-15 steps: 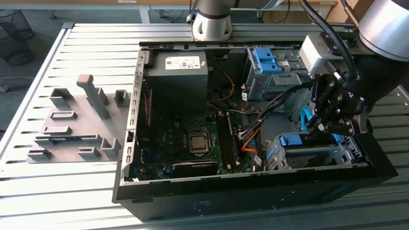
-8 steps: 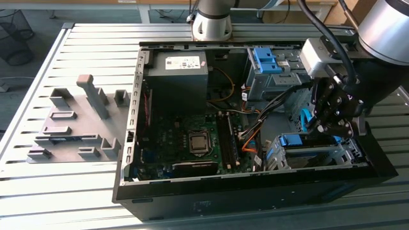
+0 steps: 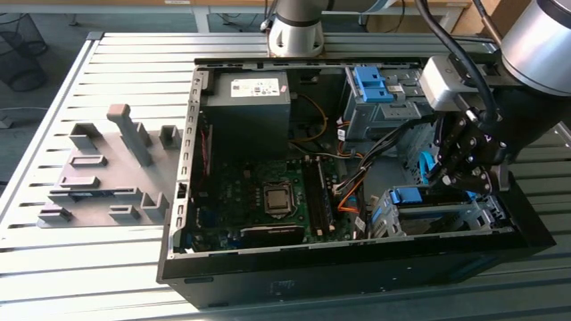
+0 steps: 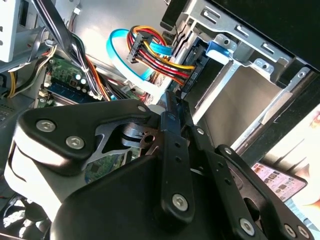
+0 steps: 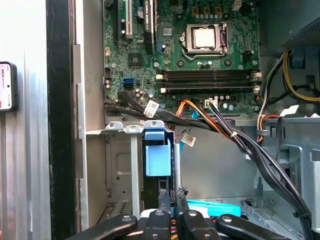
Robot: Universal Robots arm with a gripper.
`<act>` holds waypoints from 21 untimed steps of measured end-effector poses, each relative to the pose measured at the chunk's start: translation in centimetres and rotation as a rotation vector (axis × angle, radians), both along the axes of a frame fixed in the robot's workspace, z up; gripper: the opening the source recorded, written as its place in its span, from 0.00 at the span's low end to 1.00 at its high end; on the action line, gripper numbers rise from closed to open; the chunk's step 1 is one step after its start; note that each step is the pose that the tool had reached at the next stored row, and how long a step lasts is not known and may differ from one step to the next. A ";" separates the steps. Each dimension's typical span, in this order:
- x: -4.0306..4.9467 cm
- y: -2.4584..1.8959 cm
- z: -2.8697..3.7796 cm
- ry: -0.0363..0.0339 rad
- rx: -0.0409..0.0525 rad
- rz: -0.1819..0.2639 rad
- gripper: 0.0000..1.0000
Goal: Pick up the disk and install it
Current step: 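Insert the second disk wire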
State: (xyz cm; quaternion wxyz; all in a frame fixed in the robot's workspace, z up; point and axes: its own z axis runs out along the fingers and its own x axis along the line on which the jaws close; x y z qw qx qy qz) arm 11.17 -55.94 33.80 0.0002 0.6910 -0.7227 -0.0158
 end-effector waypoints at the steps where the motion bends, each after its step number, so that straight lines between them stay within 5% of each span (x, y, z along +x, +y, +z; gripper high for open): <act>1: 0.04 -0.01 -0.04 0.0004 0.0009 0.000 0.16; 21: 0.33 -0.29 -0.38 0.0045 0.0135 0.000 0.16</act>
